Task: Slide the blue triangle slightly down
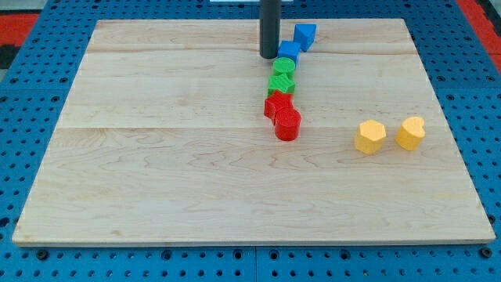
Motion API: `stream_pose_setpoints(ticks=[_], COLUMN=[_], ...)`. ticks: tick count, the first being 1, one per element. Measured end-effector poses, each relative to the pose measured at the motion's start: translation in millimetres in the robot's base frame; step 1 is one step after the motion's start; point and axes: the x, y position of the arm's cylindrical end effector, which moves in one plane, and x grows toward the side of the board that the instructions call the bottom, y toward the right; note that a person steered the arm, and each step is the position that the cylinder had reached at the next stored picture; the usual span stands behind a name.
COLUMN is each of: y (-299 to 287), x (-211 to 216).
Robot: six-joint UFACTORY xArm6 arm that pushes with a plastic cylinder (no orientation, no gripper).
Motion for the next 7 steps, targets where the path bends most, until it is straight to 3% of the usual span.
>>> stream_pose_setpoints(ticks=[2, 5, 7], y=[61, 13, -11], x=[-11, 14, -41])
